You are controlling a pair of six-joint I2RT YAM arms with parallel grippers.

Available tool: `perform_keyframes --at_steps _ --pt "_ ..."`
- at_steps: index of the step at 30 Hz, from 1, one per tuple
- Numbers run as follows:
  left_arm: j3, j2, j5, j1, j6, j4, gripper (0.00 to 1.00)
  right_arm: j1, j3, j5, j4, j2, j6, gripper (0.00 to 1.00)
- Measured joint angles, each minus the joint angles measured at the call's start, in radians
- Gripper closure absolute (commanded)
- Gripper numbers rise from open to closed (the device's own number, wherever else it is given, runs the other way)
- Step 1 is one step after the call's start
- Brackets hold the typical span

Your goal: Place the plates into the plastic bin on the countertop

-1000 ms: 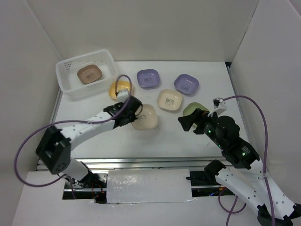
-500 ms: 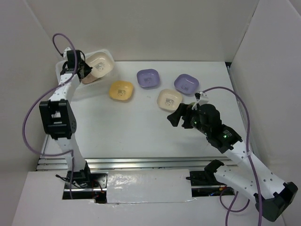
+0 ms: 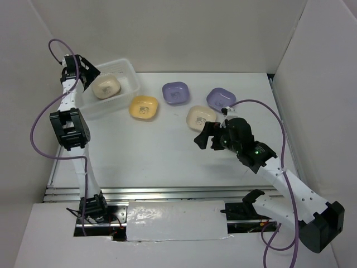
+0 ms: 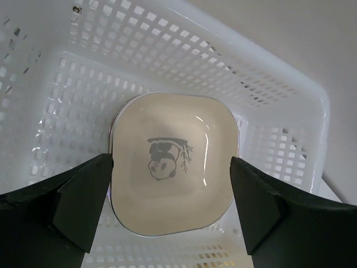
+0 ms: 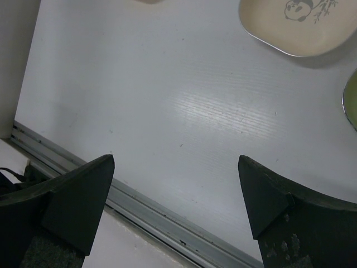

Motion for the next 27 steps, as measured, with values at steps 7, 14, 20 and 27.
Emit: perform_keyframes --at_steps 7,14,20,27 --pt "-0.361 -0.262 -0.091 -0.091 0.042 0.027 0.01 -0.003 0.000 -0.002 0.012 -0.011 -0.006 0.00" --pt "-0.743 -0.674 -0.294 -0.489 -0.047 0.077 0.01 -0.011 -0.012 -0.012 0.036 -0.034 0.012 0.00" --pt "-0.967 -0.696 -0.404 -0.628 -0.333 0.096 0.01 -0.011 -0.015 -0.022 0.033 -0.096 0.024 0.00" --pt "-0.987 -0.485 -0.426 -0.572 -0.553 0.146 0.01 -0.011 -0.018 -0.024 0.032 -0.175 0.024 0.00"
